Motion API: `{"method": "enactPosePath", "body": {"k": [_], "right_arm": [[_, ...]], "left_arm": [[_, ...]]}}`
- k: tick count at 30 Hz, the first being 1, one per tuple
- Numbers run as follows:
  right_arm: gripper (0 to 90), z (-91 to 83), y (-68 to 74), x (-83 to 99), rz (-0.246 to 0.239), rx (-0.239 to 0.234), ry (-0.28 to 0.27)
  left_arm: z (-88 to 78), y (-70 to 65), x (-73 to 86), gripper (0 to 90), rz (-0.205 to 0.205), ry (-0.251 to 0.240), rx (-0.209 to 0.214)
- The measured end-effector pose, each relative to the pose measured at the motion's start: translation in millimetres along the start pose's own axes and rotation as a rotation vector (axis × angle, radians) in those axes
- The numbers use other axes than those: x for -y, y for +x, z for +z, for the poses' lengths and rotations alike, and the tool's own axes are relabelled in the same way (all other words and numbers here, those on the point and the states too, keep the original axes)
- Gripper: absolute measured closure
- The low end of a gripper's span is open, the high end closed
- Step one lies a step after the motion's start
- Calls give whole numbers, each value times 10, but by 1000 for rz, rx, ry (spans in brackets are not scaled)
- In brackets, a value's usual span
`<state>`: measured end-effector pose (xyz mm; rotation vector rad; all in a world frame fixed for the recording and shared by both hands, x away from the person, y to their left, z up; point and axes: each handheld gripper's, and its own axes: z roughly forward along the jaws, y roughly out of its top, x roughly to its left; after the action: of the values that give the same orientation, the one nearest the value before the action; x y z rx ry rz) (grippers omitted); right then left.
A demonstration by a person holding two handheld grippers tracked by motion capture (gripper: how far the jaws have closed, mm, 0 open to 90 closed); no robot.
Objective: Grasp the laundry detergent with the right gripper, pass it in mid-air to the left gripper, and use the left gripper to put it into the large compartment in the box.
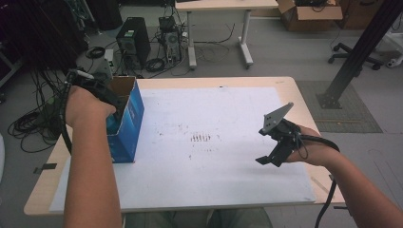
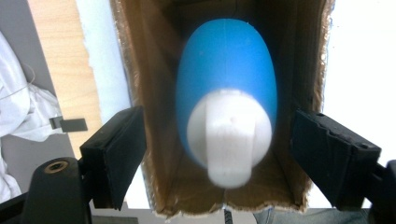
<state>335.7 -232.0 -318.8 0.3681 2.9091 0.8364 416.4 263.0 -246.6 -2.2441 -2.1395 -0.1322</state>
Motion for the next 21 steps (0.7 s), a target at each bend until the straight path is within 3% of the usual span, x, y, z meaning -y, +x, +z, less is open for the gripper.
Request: {"method": "enactPosePath", "body": {"k": [5, 12, 17, 21], "right_arm": [[13, -18, 12, 0, -1, 2, -5], [13, -49, 38, -6, -5, 6, -10], [13, -58, 55, -4, -5, 7, -10], [13, -72, 58, -6, -9, 11, -9]], "left_arm": [[-90, -30, 38, 125, 26, -28, -40], [-224, -125, 86, 44, 71, -64, -59], [-320, -247, 109, 2, 129, -73, -70], [-392, -354, 124, 2, 184, -83, -55]]}}
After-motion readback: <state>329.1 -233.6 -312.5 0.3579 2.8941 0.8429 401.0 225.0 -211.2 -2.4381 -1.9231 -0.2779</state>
